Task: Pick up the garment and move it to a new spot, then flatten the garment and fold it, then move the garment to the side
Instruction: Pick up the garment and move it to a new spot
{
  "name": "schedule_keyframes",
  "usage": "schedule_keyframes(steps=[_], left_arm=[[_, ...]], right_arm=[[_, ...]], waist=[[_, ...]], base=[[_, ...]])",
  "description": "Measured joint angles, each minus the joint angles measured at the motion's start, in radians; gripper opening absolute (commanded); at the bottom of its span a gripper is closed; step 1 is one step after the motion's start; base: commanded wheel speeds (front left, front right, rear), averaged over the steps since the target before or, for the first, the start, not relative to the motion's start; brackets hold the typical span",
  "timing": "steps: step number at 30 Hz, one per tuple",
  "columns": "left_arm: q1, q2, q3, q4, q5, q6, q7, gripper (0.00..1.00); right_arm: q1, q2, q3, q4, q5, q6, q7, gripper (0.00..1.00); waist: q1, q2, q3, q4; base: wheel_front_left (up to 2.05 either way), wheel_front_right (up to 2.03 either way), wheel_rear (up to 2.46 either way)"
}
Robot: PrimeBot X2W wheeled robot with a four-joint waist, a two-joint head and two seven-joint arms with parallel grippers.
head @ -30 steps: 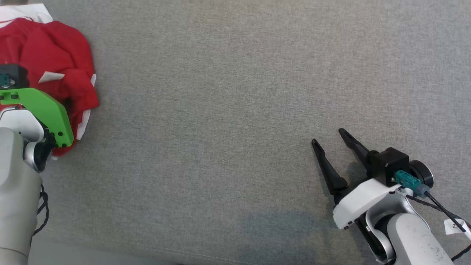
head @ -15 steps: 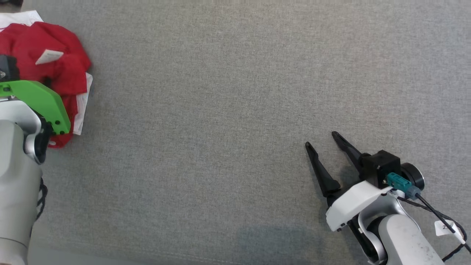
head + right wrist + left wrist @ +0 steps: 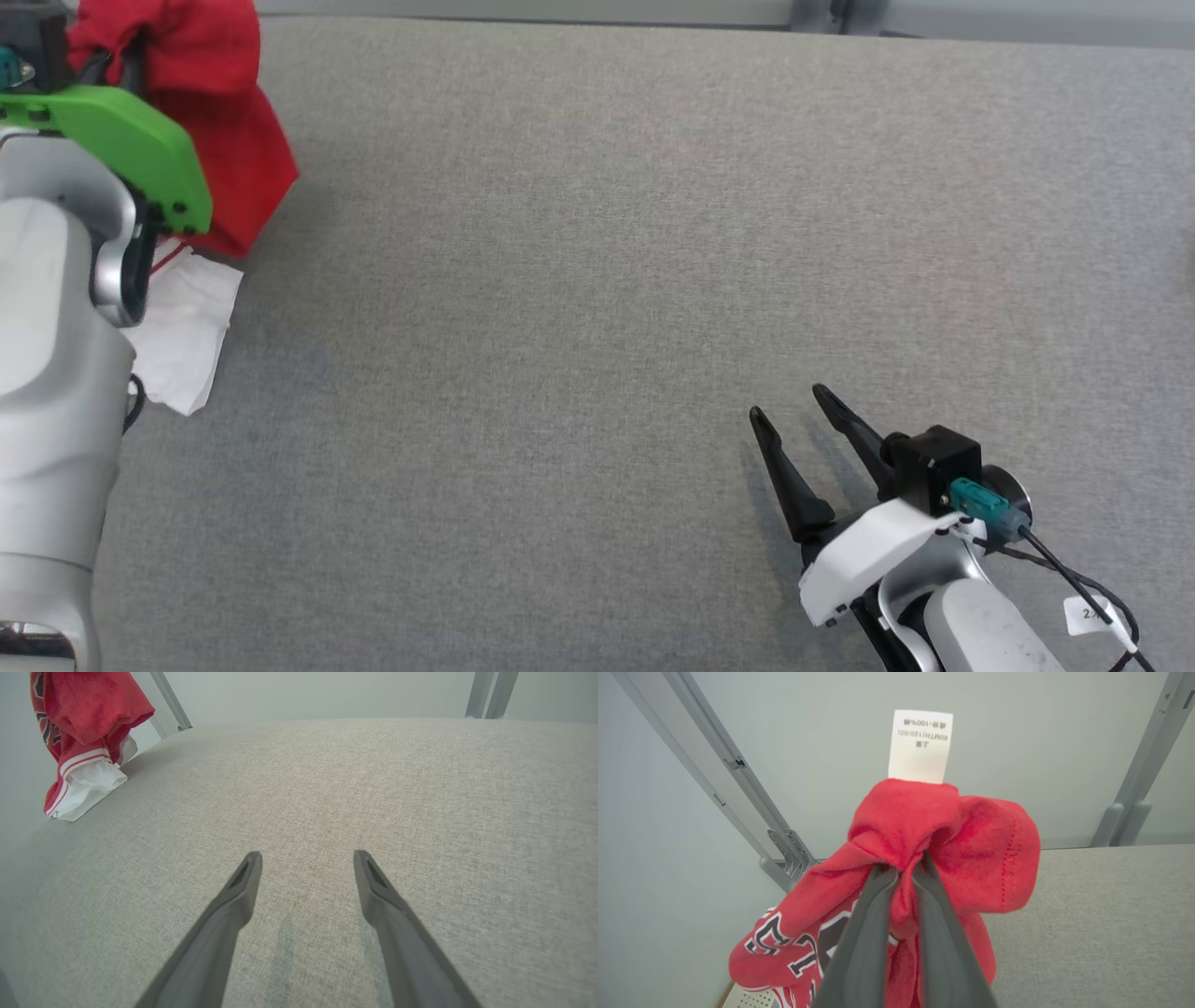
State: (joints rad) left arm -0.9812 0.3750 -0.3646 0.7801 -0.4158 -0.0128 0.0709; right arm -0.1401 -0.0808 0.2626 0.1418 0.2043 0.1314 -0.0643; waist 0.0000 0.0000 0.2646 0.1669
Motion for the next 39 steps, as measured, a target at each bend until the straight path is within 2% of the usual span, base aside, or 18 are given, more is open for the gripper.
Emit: schedule_keyframes(steps=[9, 16, 21, 25, 28, 32, 35, 37, 39], left_arm=[[-0.046, -0.103, -0.042, -0.171, -0.006, 0.011, 0.003, 0.0], [-0.075, -0.224, -0.061, -0.309, -0.038, 0.02, -0.011, 0.0], [-0.07, -0.305, -0.077, -0.364, -0.108, 0.036, -0.025, 0.0], [-0.017, -0.322, -0.129, -0.369, -0.168, 0.066, -0.029, 0.0], [0.034, -0.325, -0.188, -0.376, -0.253, 0.091, -0.043, 0.0], [0.113, -0.328, -0.253, -0.331, -0.311, 0.145, -0.069, 0.0], [0.186, -0.325, -0.258, -0.256, -0.325, 0.171, -0.078, 0.0], [0.217, -0.307, -0.247, -0.215, -0.329, 0.185, -0.092, 0.0], [0.24, -0.261, -0.213, -0.16, -0.333, 0.204, -0.124, 0.0]], right_arm=[[0.03, 0.017, 0.021, 0.054, 0.024, 0.0, -0.03, 1.0], [0.041, 0.025, 0.037, 0.081, 0.04, 0.0, -0.047, 1.0], [0.042, 0.028, 0.036, 0.087, 0.042, 0.0, -0.058, 1.0], [0.033, 0.029, 0.033, 0.088, 0.047, 0.0, -0.069, 1.0], [0.027, 0.029, 0.03, 0.093, 0.048, 0.0, -0.078, 1.0], [0.009, 0.029, 0.034, 0.103, 0.051, 0.0, -0.088, 1.0], [0.001, 0.03, 0.036, 0.111, 0.066, 0.0, -0.1, 1.0], [-0.003, 0.03, 0.032, 0.116, 0.067, 0.0, -0.105, 1.0], [-0.007, 0.03, 0.031, 0.125, 0.067, 0.0, -0.111, 1.0]], waist=[[0.0, 0.0, -0.096, -0.096], [0.0, 0.0, -0.148, -0.201], [0.0, 0.0, -0.167, -0.277], [0.0, 0.0, -0.169, -0.329], [0.0, 0.0, -0.156, -0.352], [0.0, 0.0, -0.127, -0.36], [0.0, 0.0, -0.109, -0.352], [0.0, 0.0, -0.105, -0.341], [0.0, 0.0, -0.105, -0.32]], base=[[0.0, 0.0, 0.0], [0.0, 0.0, 0.0], [0.0, 0.0, 0.0], [0.0, 0.0, 0.0], [0.0, 0.0, 0.0], [0.0, 0.0, 0.0], [0.0, 0.0, 0.0], [0.0, 0.0, 0.0], [0.0, 0.0, 0.0]])
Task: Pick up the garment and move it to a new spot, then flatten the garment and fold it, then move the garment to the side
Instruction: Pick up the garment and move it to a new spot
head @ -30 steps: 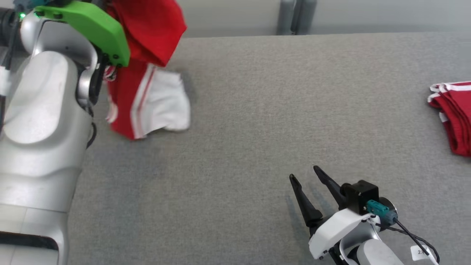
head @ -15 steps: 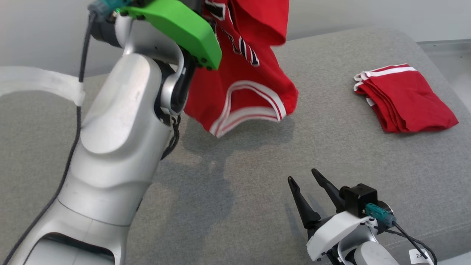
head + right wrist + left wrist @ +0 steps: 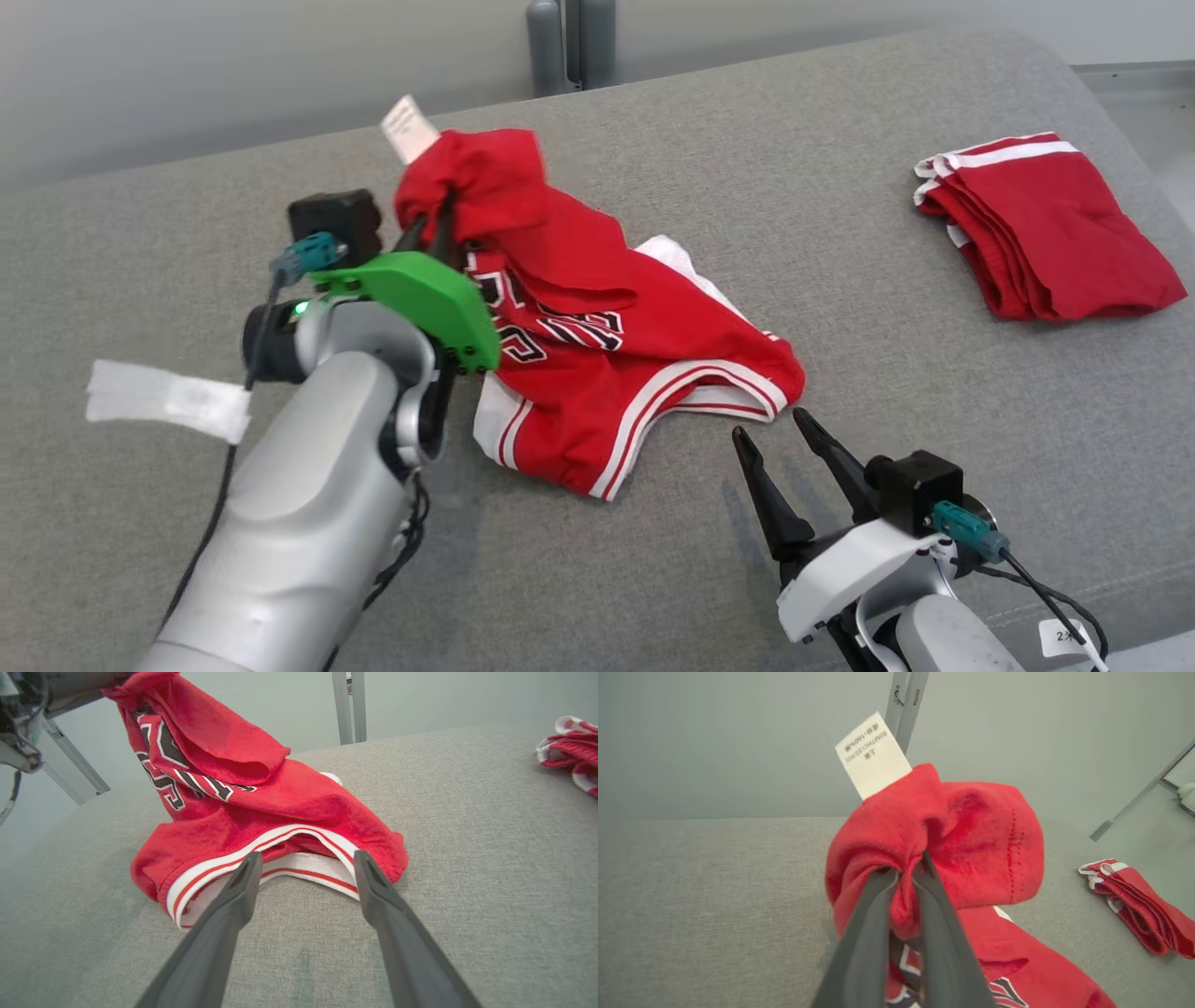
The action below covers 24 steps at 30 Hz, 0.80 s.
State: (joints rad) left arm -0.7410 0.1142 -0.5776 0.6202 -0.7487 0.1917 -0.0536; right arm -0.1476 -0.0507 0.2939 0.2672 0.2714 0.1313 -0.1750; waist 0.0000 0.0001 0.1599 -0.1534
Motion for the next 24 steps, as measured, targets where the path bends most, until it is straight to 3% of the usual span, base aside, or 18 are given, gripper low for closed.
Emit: schedule_keyframes(steps=[10, 11, 12, 19, 24], left_arm=[[0.057, 0.085, 0.091, 0.135, -0.058, 0.03, -0.037, 0.0], [0.068, 0.089, 0.096, 0.15, -0.063, 0.031, -0.034, 0.25], [0.079, 0.091, 0.1, 0.16, -0.067, 0.031, -0.031, 1.0], [0.139, 0.133, 0.11, 0.181, -0.077, 0.034, -0.044, 1.0], [0.15, 0.166, 0.1, 0.112, -0.058, 0.042, -0.049, 1.0]], right_arm=[[0.0, 0.0, 0.003, 0.013, 0.004, 0.0, -0.002, 1.0], [0.0, 0.0, 0.004, 0.014, 0.006, 0.0, -0.001, 1.0], [0.001, 0.0, 0.004, 0.015, 0.007, 0.0, -0.001, 1.0], [0.021, 0.001, -0.014, 0.012, 0.008, 0.0, 0.006, 1.0], [0.038, 0.0, -0.03, 0.0, 0.005, 0.0, 0.011, 1.0]], waist=[[0.0, 0.0, -0.027, 0.051], [0.0, 0.0, -0.032, 0.054], [0.0, 0.0, -0.037, 0.058], [0.0, 0.0, -0.065, 0.081], [0.0, 0.0, -0.077, 0.094]], base=[[0.0, 0.0, 0.0], [0.0, 0.0, 0.0], [0.0, 0.0, 0.0], [0.0, 0.0, 0.0], [0.0, 0.0, 0.0]])
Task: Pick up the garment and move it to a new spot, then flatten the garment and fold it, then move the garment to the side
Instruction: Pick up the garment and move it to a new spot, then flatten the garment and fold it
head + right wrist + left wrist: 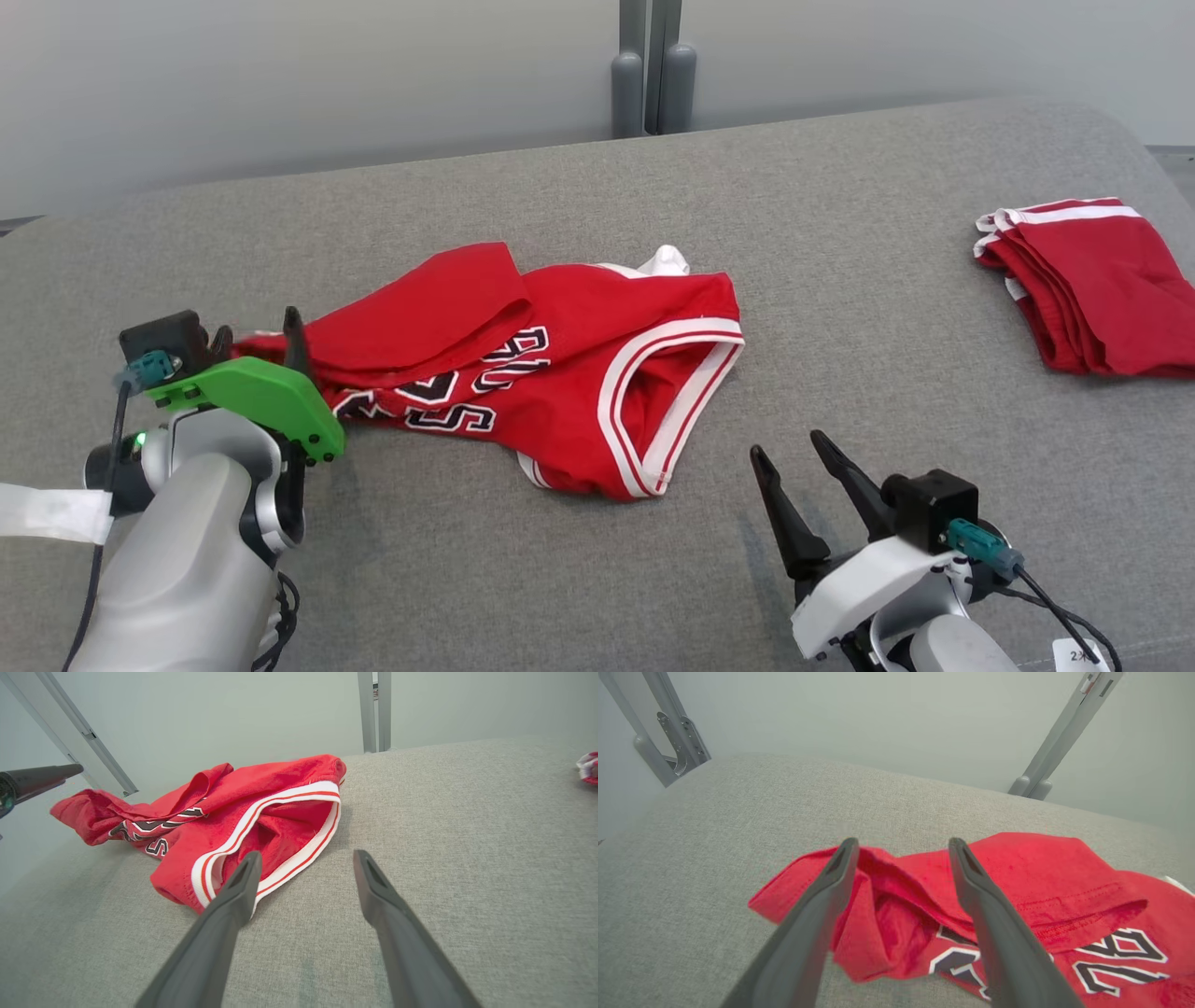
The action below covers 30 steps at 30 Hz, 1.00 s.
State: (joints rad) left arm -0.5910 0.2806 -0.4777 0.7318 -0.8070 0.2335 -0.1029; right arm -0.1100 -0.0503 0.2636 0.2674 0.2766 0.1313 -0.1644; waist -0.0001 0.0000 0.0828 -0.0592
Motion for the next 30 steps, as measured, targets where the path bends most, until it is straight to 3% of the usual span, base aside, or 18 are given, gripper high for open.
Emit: schedule_keyframes(steps=[6, 10, 15, 19, 30], left_arm=[[-0.028, 0.012, -0.055, -0.118, 0.032, 0.003, 0.076, 1.0], [-0.052, -0.007, -0.116, -0.16, 0.043, -0.004, 0.192, 1.0], [-0.07, -0.02, -0.172, -0.201, 0.05, -0.007, 0.298, 1.0], [-0.077, -0.007, -0.212, -0.22, 0.07, 0.016, 0.38, 1.0], [-0.098, 0.029, -0.237, -0.238, 0.119, 0.066, 0.405, 1.0]], right_arm=[[0.007, 0.0, -0.008, -0.013, 0.0, 0.0, 0.004, 1.0], [0.006, 0.0, -0.007, -0.021, 0.0, 0.0, 0.005, 1.0], [0.001, 0.0, -0.005, -0.027, 0.004, 0.0, -0.005, 1.0], [-0.005, 0.0, -0.008, -0.019, 0.013, 0.0, -0.021, 1.0], [-0.021, 0.0, 0.001, 0.002, 0.02, 0.0, -0.041, 1.0]], waist=[[0.0, 0.0, 0.004, -0.003], [0.0, 0.0, 0.012, -0.023], [0.0, 0.0, 0.03, -0.066], [0.0, 0.0, 0.06, -0.128], [0.0001, 0.0, 0.114, -0.2]], base=[[0.0, 0.0, 0.0], [0.0, 0.0, 0.0], [0.0, 0.0, 0.0], [0.0, 0.0, 0.0], [0.0, 0.0, 0.0]])
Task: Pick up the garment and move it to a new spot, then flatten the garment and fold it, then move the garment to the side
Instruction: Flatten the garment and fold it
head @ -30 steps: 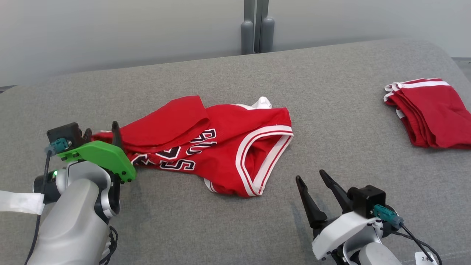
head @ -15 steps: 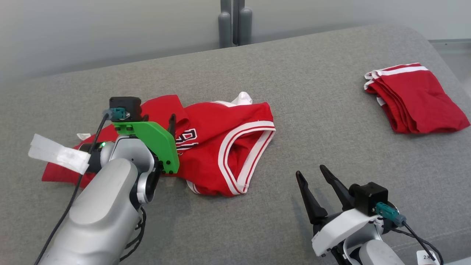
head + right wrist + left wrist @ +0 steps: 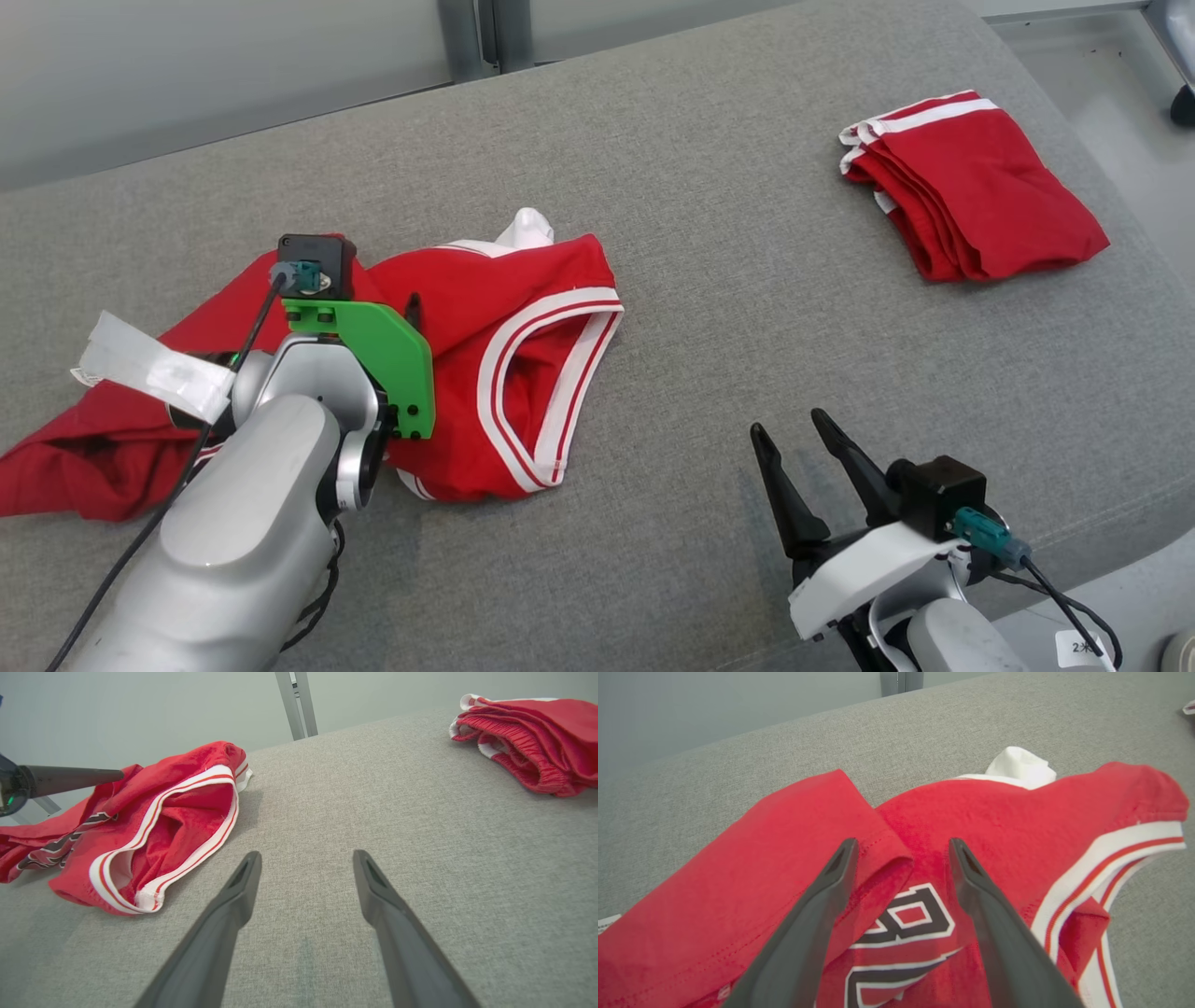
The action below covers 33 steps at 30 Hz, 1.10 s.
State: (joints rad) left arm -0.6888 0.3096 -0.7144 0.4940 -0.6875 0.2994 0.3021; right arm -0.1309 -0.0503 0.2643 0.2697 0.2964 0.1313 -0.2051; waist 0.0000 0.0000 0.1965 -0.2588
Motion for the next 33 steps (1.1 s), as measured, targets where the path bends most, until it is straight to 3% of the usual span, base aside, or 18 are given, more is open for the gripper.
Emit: schedule_keyframes(steps=[4, 5, 6, 7, 14, 18, 25, 33], left_arm=[[-0.003, 0.012, -0.002, 0.014, 0.011, 0.016, -0.005, 0.99], [-0.003, 0.016, -0.002, 0.018, 0.012, 0.019, -0.007, 0.48], [-0.003, 0.019, -0.004, 0.021, 0.017, 0.02, -0.013, 0.13], [-0.003, 0.021, -0.006, 0.022, 0.018, 0.021, -0.013, 0.0], [0.0, 0.019, -0.007, 0.03, 0.011, 0.017, -0.028, 0.0], [0.005, 0.029, 0.047, 0.009, -0.009, 0.038, -0.087, 0.0], [0.018, 0.144, 0.165, -0.04, -0.025, 0.091, -0.186, 0.0], [-0.038, 0.275, 0.188, 0.002, 0.012, 0.073, -0.204, 0.0]], right_arm=[[-0.007, 0.0, 0.005, 0.005, 0.0, 0.0, -0.004, 1.0], [-0.007, 0.0, 0.007, 0.006, 0.0, 0.0, -0.005, 1.0], [-0.007, 0.0, 0.008, 0.007, 0.0, 0.0, -0.005, 1.0], [-0.007, 0.0, 0.009, 0.007, 0.0, 0.0, -0.005, 1.0], [-0.008, 0.0, 0.008, 0.014, 0.0, 0.0, -0.005, 1.0], [-0.01, 0.0, 0.004, 0.015, -0.004, 0.0, -0.004, 1.0], [-0.008, 0.0, -0.002, 0.008, -0.01, 0.0, 0.002, 1.0], [-0.019, 0.0, 0.009, -0.007, -0.018, 0.0, 0.01, 1.0]], waist=[[0.0, 0.0, 0.006, -0.007], [0.0, 0.0, 0.005, -0.007], [0.0, 0.0, 0.005, -0.006], [0.0, 0.0, 0.005, -0.006], [0.0, 0.0, 0.003, 0.004], [0.0, 0.0, -0.004, 0.015], [0.0, 0.0, -0.013, 0.044], [0.0, 0.0, 0.016, 0.051]], base=[[0.0, 0.0, 0.0], [0.0, 0.0, 0.0], [0.0, 0.0, 0.0], [0.0, 0.0, 0.0], [0.0, 0.0, 0.0], [0.0, 0.0, 0.0], [0.0, 0.0, 0.0], [0.0, 0.0, 0.0]])
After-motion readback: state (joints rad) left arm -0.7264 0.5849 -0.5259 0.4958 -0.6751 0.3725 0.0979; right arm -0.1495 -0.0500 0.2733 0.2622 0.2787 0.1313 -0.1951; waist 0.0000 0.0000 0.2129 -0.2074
